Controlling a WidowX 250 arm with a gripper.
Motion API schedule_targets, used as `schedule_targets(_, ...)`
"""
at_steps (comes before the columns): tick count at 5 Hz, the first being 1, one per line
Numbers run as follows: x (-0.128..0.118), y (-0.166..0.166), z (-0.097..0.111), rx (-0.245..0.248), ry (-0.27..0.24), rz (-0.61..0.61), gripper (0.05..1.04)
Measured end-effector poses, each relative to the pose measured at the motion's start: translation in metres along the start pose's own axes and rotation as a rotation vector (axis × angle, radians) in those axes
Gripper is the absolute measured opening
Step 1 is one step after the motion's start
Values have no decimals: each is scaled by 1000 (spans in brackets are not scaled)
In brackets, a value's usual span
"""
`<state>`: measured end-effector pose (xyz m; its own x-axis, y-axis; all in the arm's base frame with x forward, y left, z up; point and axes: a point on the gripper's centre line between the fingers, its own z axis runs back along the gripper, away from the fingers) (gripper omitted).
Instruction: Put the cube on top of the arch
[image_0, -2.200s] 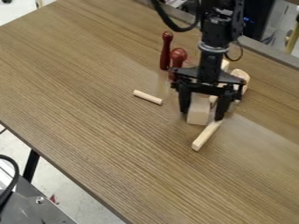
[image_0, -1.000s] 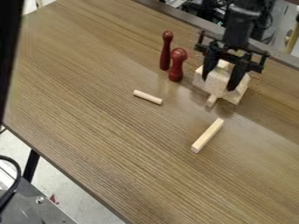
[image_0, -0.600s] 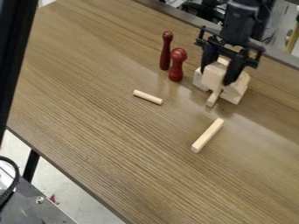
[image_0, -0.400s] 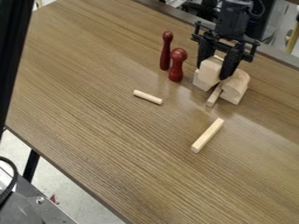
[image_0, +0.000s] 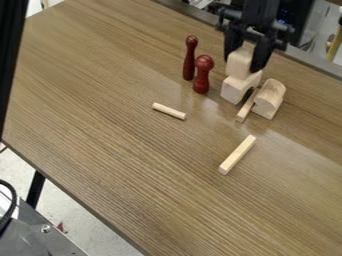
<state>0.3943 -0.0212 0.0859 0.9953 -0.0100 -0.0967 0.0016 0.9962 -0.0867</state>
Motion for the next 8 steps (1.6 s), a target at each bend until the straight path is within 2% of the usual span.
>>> schedule_targets(2, 17, 6, -5, -8, 6, 6, 569)
schedule_targets(4, 22, 6, -19, -20, 44, -9, 569)
schedule_targets(5, 22, 6, -20, -18, 46, -12, 569)
schedule_targets(6, 23, 6, -20, -18, 41, -14, 616)
schedule_targets(7, 24, 7, -20, -15, 34, -3, 910)
schedule_targets(8, 22, 7, -26, -15, 44, 4, 1003)
